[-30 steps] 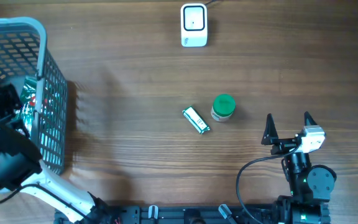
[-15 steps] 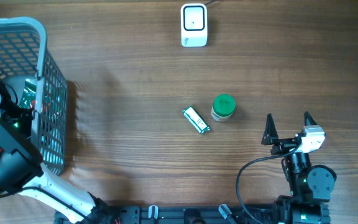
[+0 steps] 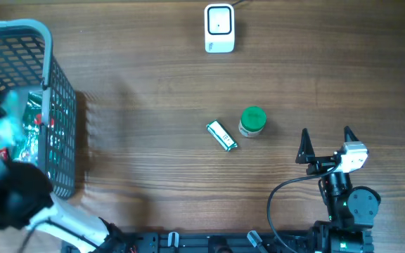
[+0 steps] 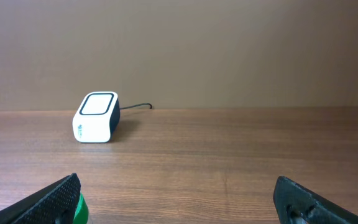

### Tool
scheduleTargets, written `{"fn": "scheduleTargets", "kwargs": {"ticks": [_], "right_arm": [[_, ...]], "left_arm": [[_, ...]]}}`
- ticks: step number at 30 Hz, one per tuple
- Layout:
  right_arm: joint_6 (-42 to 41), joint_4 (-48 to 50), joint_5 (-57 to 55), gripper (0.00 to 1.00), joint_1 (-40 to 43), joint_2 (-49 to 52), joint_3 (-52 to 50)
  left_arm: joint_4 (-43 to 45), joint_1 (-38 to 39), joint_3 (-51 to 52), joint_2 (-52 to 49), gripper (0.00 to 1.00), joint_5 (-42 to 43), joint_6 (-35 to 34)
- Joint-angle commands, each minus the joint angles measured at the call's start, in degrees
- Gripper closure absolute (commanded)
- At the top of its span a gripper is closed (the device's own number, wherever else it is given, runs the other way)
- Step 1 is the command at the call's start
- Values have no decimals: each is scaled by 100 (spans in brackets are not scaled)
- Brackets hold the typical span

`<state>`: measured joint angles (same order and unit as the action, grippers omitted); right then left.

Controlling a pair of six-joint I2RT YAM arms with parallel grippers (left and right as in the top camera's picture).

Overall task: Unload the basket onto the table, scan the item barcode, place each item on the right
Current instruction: 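Reach into the basket and grasp the pale green wrapped packet, then move the packet toward the scanner and drop it on the table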

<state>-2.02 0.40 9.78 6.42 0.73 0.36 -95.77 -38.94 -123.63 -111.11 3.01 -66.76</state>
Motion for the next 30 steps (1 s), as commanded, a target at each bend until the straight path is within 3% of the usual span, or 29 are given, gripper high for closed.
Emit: {"fn": "scheduleTargets", "kwargs": {"ticks": [1,5,10,14,17,20,24,30], "right_arm": [[48,17,-101,0,-20,-31,-7],[46,17,-98,0,-20,-31,-7],[46,17,-98,1,-20,-31,-7],[44,17,-98,0,-20,-31,-7],[48,17,-98,0,-20,-31,-7],[48,17,-98,0,-20,-31,-7],[46,17,-98,0,-20,-31,-7],[46,17,-98,0,-20,-31,-7]], "left_arm": [[-74,179,-745,1362,96,61,490],[-74,984,-743,2522,96,57,850],[-76,3244,-654,3060,96,-334,1690],[-72,5003,201,3047,96,-1097,1134],[103,5831,1340,2979,96,-1458,439],[767,6325,2662,2933,96,-1751,-39],[2411,6686,4612,2730,96,-1720,-337],[4389,6872,6275,2262,96,-1423,-363]]}}
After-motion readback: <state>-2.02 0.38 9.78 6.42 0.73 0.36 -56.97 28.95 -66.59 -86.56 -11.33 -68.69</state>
